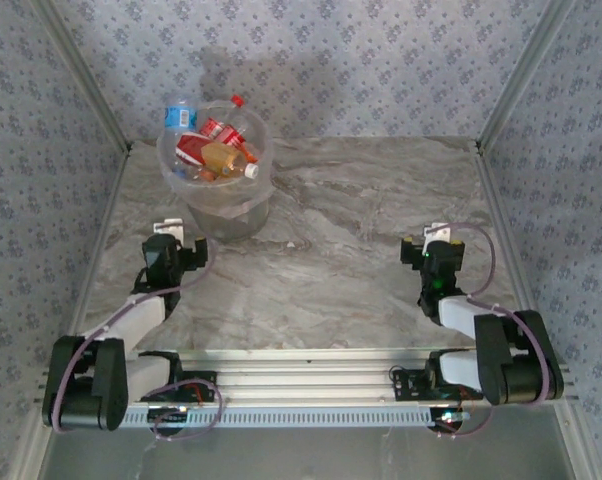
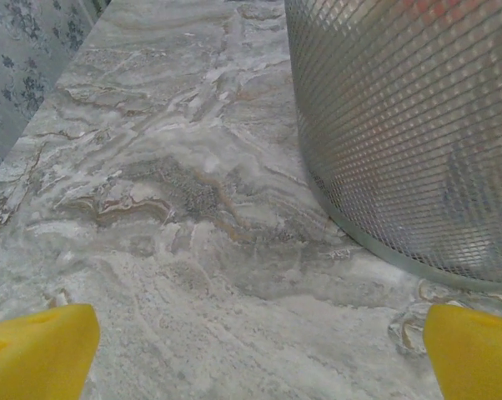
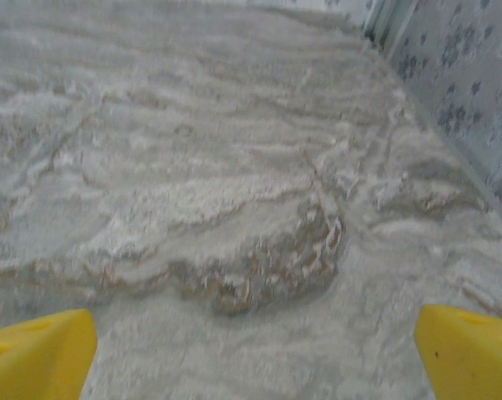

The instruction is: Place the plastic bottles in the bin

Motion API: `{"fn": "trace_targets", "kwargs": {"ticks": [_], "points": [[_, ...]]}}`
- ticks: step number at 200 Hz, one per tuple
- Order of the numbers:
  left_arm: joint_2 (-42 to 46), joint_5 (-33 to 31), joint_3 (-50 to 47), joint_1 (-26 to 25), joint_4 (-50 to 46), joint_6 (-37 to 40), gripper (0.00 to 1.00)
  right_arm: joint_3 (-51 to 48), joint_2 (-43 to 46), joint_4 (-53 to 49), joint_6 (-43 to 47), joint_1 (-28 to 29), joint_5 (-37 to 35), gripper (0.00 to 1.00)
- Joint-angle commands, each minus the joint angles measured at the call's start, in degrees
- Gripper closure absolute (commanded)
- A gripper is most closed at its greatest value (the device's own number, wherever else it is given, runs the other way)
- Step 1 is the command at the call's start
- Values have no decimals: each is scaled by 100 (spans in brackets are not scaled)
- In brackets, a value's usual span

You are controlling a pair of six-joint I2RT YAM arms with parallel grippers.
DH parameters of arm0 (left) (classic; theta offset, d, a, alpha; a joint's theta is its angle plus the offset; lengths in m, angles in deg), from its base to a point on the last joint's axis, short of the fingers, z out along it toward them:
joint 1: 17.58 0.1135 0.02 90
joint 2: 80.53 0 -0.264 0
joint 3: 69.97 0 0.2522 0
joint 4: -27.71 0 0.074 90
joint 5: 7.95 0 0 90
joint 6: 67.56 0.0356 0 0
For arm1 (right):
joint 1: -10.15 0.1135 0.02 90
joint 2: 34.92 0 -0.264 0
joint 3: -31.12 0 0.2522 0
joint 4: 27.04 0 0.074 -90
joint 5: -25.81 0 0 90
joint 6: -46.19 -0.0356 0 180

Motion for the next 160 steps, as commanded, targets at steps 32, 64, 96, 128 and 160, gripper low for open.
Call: {"fn": "trace_targets", "kwargs": {"ticks": [32, 64, 96, 128, 160], "points": [[-788, 546, -90, 106, 1834, 480, 0, 249, -1182, 1447, 227, -94, 495, 0], [-1180, 804, -319, 188, 2846, 462, 0, 365, -1342, 1254, -231, -692, 1295, 0], [-1876, 1115, -358, 273, 3546, 466, 0, 761, -1465, 698, -155, -602, 1056, 0], [-2229, 1360, 339, 615, 2585, 120, 0, 782, -1453, 627, -154, -597, 1066, 0], [-2257, 1543, 389, 840, 2523, -92, 0, 783, -1454, 619, -158, -604, 1073, 0]]}}
